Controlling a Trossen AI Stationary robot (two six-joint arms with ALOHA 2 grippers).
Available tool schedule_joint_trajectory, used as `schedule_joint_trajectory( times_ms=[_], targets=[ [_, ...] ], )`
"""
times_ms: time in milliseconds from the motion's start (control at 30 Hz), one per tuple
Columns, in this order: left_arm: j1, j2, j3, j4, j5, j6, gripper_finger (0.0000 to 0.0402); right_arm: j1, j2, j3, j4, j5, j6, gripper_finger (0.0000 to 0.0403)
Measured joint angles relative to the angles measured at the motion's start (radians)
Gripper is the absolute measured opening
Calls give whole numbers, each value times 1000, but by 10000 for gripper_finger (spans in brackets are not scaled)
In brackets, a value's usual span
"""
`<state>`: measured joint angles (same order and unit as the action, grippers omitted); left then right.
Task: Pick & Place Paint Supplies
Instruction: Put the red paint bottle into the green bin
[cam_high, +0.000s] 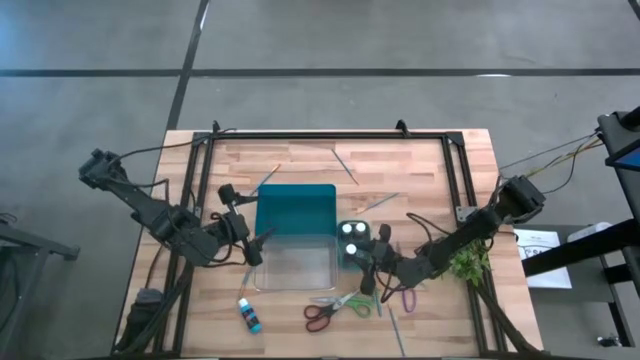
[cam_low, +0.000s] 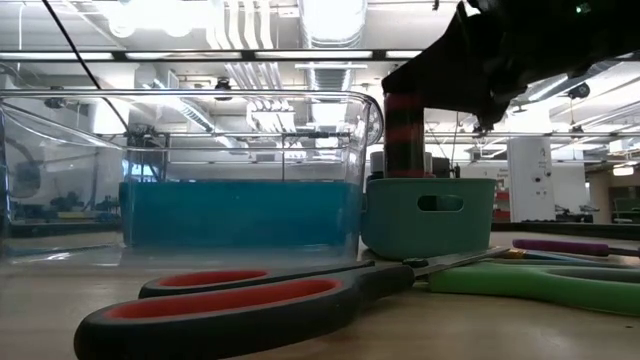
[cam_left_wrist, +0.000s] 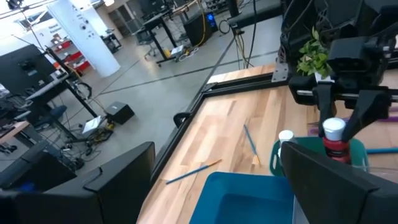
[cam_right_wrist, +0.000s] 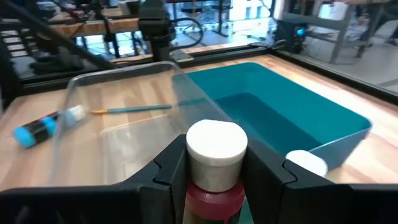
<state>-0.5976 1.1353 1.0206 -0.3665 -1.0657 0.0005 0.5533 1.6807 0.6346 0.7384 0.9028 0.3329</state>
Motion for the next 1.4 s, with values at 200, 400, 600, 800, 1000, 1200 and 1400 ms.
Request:
schedule_joint_trajectory(
  times_ms=[200,400,600,800,1000,1200,1400],
  targets=[
    [2,20,0,1,0,0,351,0,14,0,1,18,0,110],
    [4,20,0,4,0,0,351,0,36,-1,1,41,4,110],
    [5,20,-1,4,0,0,351,-6,37,-2,0,42,4,110],
    [8,20,-1,4,0,0,351,-9,67,-3,24,41,13,110],
    [10,20,-12,19,3,0,351,-18,106,-3,69,38,16,110],
    [11,20,-12,19,3,0,351,-24,118,-3,71,36,22,110],
    [11,20,-12,19,3,0,351,-28,117,-30,83,38,67,110]
  ],
)
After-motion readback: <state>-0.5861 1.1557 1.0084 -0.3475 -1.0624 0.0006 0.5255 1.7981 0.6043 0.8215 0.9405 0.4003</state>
